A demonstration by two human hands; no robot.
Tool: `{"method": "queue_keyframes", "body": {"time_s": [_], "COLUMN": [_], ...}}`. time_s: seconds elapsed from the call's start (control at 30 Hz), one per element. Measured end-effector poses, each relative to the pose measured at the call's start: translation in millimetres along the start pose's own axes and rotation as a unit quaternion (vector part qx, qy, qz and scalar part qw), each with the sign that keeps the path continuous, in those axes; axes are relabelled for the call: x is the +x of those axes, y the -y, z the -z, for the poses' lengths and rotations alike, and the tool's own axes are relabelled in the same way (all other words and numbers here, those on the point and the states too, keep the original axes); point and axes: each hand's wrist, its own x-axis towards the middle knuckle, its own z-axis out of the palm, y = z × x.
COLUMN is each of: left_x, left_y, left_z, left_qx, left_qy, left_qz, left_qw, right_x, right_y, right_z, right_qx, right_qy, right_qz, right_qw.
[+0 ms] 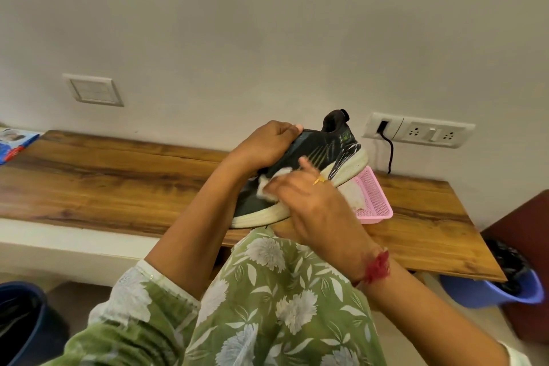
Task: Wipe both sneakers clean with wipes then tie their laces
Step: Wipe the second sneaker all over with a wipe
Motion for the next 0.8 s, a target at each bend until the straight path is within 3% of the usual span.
{"method": "queue_keyframes", "body": {"time_s": [0.07,0.2,0.37,0.5,0.6,0.67,0.8], "left_x": [0.7,0.8,3.0,3.1,2.2,2.1,2.8], "left_y": [-2.1,-0.6,1.5,1.8,1.1,-3.3,-7.4], "left_z": [1.0,0.8,0.1,-2.2,-1.2,0.4,-1.0], "left_qx": [0.003,0.047,0.029,0.069,0.050,0.040,0.044], "left_qy": [-0.016,-0.008,-0.045,-0.045,-0.067,-0.088,-0.069], "left_qz": [0.004,0.008,0.015,0.008,-0.003,-0.019,-0.027], "left_qw": [1.000,0.999,0.998,0.997,0.996,0.995,0.996], "right_x": [2.3,-10.6,-4.1,-15.6,-7.5,-7.6,-17.0], "right_y": [-0.1,18.7,2.6,23.8,-2.4,1.3,28.0], "right_z": [0.5,-3.7,2.7,-2.7,11.0,11.8,1.5], "right_qx": [-0.005,-0.001,-0.001,-0.014,-0.042,-0.037,-0.020], "right_qy": [-0.024,0.032,-0.003,0.043,-0.008,-0.029,0.008], "right_qz": [-0.033,0.060,-0.057,0.025,-0.080,-0.102,0.009], "right_qw": [0.999,0.998,0.998,0.999,0.996,0.994,1.000]}}
